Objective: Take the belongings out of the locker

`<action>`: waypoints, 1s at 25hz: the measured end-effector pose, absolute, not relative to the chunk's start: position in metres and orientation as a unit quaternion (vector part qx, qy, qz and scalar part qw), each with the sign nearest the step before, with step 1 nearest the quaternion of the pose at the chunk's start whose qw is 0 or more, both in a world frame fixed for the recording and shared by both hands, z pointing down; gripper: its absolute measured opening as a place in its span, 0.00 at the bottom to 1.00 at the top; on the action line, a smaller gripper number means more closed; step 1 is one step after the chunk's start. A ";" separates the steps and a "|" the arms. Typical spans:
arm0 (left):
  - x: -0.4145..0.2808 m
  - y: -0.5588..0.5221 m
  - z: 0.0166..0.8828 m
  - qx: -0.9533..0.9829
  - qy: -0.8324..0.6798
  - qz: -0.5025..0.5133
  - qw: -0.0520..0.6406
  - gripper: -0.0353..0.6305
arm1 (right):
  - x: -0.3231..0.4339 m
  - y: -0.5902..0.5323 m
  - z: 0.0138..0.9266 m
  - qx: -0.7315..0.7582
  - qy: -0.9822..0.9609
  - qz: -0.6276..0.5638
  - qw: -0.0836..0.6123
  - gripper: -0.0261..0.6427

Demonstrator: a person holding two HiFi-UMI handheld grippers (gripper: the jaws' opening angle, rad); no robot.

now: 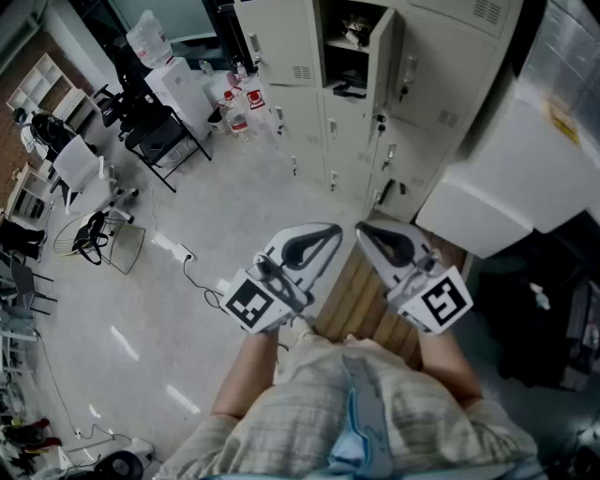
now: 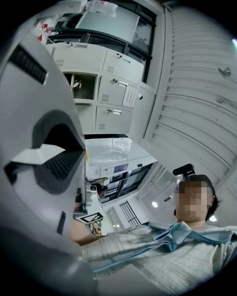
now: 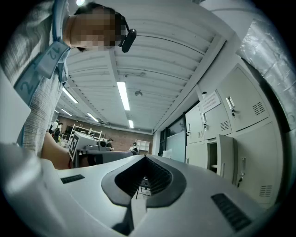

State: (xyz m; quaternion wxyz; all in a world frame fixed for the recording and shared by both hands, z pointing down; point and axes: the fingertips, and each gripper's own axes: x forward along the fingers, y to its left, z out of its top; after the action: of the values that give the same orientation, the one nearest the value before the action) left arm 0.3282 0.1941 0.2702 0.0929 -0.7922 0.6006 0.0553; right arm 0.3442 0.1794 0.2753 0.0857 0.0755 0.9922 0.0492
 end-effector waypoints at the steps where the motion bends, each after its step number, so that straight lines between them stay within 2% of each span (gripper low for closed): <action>1: 0.328 0.194 0.271 -0.793 0.600 0.054 0.092 0.06 | 0.343 0.180 0.275 0.076 0.992 0.048 0.085 0.04; 11: 0.302 0.188 0.274 -0.797 0.596 0.058 0.083 0.06 | 0.316 0.173 0.279 0.070 0.994 0.048 0.076 0.04; 25: 0.205 0.182 0.264 -0.790 0.602 0.091 0.071 0.06 | 0.230 0.173 0.267 0.060 0.993 0.037 0.096 0.04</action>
State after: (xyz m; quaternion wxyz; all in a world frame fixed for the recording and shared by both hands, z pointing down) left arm 0.2053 0.1824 0.2637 0.0713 -0.7904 0.6015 0.0911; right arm 0.2305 0.1730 0.2673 0.0958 0.0596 0.9929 0.0371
